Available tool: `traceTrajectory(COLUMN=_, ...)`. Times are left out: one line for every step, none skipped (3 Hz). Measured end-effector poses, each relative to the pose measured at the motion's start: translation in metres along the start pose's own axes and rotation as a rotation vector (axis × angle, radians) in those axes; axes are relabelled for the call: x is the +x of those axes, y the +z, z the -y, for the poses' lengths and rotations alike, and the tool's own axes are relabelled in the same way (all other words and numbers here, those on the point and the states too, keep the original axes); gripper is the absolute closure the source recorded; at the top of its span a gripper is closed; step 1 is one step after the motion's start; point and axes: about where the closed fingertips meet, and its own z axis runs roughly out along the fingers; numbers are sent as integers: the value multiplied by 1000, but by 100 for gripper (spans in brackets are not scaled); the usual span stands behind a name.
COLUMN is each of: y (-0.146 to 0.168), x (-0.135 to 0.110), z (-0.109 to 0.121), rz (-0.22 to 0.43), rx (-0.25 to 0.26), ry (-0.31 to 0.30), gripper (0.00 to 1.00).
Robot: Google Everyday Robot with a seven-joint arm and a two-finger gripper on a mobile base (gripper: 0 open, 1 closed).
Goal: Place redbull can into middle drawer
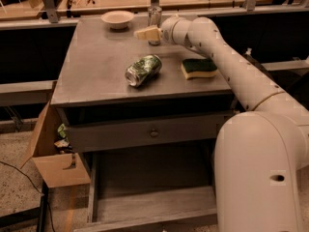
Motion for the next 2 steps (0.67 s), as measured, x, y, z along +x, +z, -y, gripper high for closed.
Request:
traceTrajectory(y=21, x=3, z=35, rz=64, rx=123, ry=32, gripper=3)
traceTrajectory(y=28, x=7, z=43, rz=61, rx=135, ry=45, gripper=25)
